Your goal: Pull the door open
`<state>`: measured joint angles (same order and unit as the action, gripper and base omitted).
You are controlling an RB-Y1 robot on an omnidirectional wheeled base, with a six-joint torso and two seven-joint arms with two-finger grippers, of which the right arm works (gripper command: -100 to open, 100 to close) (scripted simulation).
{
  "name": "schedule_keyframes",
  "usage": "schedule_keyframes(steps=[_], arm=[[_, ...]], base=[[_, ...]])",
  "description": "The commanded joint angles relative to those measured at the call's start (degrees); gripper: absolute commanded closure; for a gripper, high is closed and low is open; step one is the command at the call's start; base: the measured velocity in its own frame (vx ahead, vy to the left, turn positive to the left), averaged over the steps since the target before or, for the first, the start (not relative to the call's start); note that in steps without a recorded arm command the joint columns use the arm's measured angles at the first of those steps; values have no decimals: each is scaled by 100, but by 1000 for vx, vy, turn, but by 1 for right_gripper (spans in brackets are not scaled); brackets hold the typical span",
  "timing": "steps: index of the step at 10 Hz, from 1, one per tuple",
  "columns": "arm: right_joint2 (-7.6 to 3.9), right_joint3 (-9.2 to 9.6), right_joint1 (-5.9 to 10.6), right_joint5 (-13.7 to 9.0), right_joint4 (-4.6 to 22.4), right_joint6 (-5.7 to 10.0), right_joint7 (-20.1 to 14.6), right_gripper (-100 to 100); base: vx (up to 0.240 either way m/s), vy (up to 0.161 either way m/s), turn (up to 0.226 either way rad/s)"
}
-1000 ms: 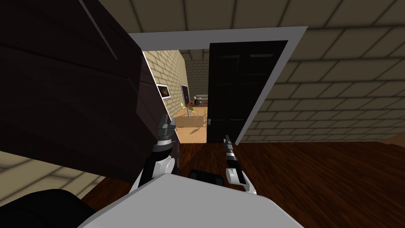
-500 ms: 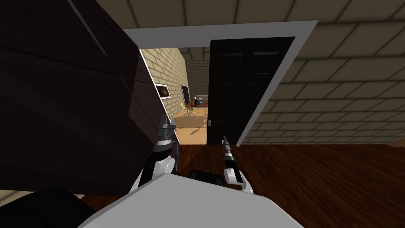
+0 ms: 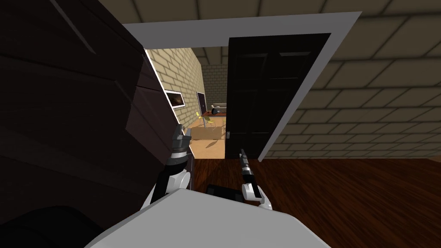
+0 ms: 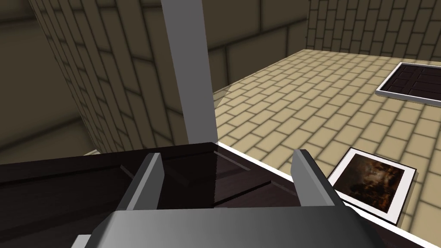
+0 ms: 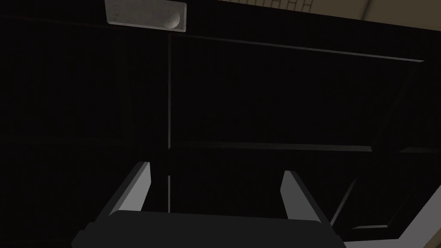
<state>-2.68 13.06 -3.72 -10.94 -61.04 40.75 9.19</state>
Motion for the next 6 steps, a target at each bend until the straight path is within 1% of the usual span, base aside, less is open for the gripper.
schedule_keyframes(steps=[1,6], arm=[[32,46,54,-15,163,36,18,-100],[144,161,251,-61,664,129,59,-100]], base=[[101,-10,-1],[93,5,-9]])
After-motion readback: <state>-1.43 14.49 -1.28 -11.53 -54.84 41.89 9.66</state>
